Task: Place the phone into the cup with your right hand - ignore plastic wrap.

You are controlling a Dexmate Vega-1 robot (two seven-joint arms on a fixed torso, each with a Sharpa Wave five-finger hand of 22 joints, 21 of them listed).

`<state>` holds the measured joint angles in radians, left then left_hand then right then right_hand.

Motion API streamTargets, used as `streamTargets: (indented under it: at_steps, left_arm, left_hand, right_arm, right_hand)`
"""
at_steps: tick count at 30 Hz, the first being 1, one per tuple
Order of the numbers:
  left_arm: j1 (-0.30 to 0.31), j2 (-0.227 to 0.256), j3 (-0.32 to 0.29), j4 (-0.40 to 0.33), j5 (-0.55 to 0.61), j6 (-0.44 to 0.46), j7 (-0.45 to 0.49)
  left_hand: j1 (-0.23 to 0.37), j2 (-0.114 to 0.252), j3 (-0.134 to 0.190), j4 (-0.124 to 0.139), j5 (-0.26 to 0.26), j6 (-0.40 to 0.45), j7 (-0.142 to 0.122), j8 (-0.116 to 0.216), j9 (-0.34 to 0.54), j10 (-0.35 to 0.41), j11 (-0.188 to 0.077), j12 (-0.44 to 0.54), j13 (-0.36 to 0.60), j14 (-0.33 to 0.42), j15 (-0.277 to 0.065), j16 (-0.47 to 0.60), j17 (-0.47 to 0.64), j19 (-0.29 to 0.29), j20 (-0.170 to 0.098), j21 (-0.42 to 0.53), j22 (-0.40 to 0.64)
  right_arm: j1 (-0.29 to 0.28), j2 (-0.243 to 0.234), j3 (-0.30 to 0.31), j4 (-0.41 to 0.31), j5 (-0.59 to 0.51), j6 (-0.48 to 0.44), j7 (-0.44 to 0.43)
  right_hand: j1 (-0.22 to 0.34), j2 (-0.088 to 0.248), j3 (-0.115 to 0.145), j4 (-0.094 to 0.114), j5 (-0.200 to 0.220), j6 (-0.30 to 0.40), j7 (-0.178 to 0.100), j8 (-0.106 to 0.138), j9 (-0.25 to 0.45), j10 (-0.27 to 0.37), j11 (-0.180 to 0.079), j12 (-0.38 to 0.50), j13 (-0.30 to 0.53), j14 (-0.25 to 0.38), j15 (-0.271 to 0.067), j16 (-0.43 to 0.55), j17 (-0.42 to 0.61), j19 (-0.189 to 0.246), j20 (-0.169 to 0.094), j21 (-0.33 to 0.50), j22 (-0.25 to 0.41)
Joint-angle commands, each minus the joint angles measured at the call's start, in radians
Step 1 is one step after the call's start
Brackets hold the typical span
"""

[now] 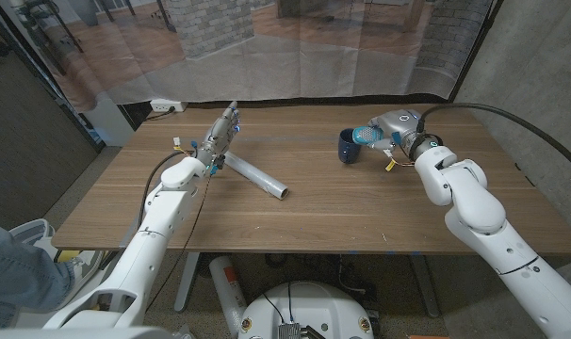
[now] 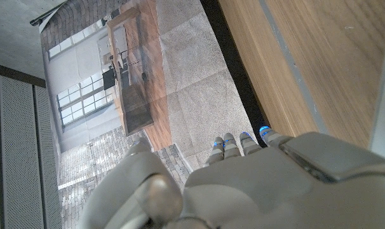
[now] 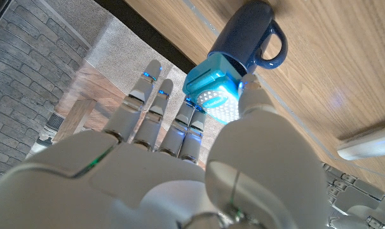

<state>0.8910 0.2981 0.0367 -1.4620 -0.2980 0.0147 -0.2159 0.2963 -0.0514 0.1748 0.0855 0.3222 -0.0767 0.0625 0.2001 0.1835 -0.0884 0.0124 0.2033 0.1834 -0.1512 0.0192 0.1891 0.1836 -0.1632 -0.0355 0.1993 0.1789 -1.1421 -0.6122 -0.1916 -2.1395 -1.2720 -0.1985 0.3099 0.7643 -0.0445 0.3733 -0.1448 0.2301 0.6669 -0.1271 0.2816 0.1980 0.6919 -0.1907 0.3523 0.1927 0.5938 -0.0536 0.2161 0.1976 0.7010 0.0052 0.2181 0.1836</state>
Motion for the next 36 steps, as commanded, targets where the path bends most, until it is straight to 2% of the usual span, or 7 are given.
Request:
streamTargets:
  at_steps: [1,13,18,23,24,28,36]
  left_arm:
    - [0.018,0.005,-0.011,-0.018,-0.003,0.009,0.006]
    - [0.017,0.009,-0.014,-0.029,0.0,0.016,0.009]
    - [0.006,0.009,-0.011,-0.022,0.002,0.011,0.005]
    - [-0.002,0.003,-0.005,-0.009,0.002,0.004,0.001]
    - [-0.005,0.004,-0.004,-0.006,0.002,0.004,-0.001]
    - [-0.009,0.002,0.0,0.002,0.003,0.002,-0.002]
    - [-0.008,0.0,-0.004,0.009,0.0,-0.002,-0.001]
  left_hand:
    - [-0.001,0.01,-0.004,-0.002,-0.001,0.005,0.0,-0.002,0.004,-0.002,0.002,0.0,0.004,-0.006,0.0,0.0,0.002,-0.019,-0.011,0.001,0.003]
    - [0.0,0.011,-0.006,-0.003,-0.001,0.008,0.001,-0.001,0.004,-0.002,0.002,-0.001,0.004,-0.006,-0.001,0.0,0.002,-0.019,-0.011,0.001,0.003]
    - [0.0,0.011,-0.007,-0.003,-0.002,0.008,0.002,-0.001,0.004,-0.002,0.002,0.0,0.004,-0.006,-0.001,0.0,0.002,-0.019,-0.011,0.001,0.003]
    - [0.0,0.011,-0.008,-0.003,-0.002,0.006,0.001,-0.002,0.004,-0.002,0.004,0.0,0.004,-0.006,-0.001,0.0,0.002,-0.019,-0.011,0.001,0.003]
    - [0.0,0.011,-0.008,-0.003,-0.002,0.006,0.001,-0.002,0.004,-0.002,0.004,0.0,0.004,-0.006,-0.002,0.0,0.002,-0.019,-0.011,0.001,0.003]
    - [0.001,0.011,-0.009,-0.003,-0.002,0.007,0.001,-0.002,0.004,-0.002,0.005,0.0,0.004,-0.006,0.0,0.0,0.002,-0.02,-0.011,0.001,0.003]
    - [0.001,0.012,-0.01,-0.003,-0.002,0.006,0.001,-0.002,0.004,-0.002,0.004,0.0,0.004,-0.007,0.0,-0.001,0.002,-0.02,-0.011,0.001,0.003]
  right_arm:
    - [0.077,-0.012,-0.038,0.062,0.002,0.012,0.005]
    - [0.148,-0.016,-0.079,0.112,0.003,0.015,0.012]
    - [0.176,-0.018,-0.104,0.132,-0.011,0.011,0.031]
    - [0.19,-0.021,-0.126,0.157,-0.043,0.004,-0.01]
    - [0.199,-0.016,-0.129,0.162,-0.045,-0.003,0.008]
    - [0.214,-0.012,-0.129,0.18,-0.017,0.001,0.008]
    - [0.251,-0.014,-0.157,0.21,-0.033,-0.004,0.015]
  right_hand:
    - [0.054,0.052,0.003,0.005,-0.003,0.1,-0.096,0.006,0.003,0.026,-0.015,0.003,0.002,0.008,-0.107,-0.002,0.002,0.005,-0.003,0.0,0.002]
    - [0.055,0.053,0.002,0.006,-0.005,0.104,-0.096,0.004,0.004,0.032,-0.016,0.003,0.001,0.014,-0.109,-0.003,0.001,0.007,-0.005,0.0,0.002]
    - [0.057,0.055,0.003,0.006,-0.005,0.105,-0.096,0.003,0.004,0.034,-0.016,0.003,0.001,0.017,-0.111,-0.003,0.001,0.009,-0.006,0.0,0.002]
    - [0.057,0.055,0.002,0.007,-0.006,0.107,-0.096,0.002,0.004,0.036,-0.016,0.002,0.001,0.023,-0.109,-0.003,0.0,0.014,-0.007,0.001,0.002]
    - [0.057,0.056,0.002,0.007,-0.007,0.108,-0.096,0.001,0.004,0.037,-0.016,0.002,0.001,0.026,-0.109,-0.002,0.0,0.014,-0.007,0.001,0.002]
    - [0.056,0.056,0.001,0.008,-0.008,0.109,-0.096,0.0,0.004,0.041,-0.015,0.003,0.001,0.029,-0.112,-0.002,0.0,0.016,-0.007,0.002,0.002]
    - [0.055,0.057,0.0,0.01,-0.009,0.112,-0.096,0.0,0.004,0.047,-0.015,0.003,0.001,0.031,-0.111,-0.003,0.0,0.017,-0.006,0.001,0.002]
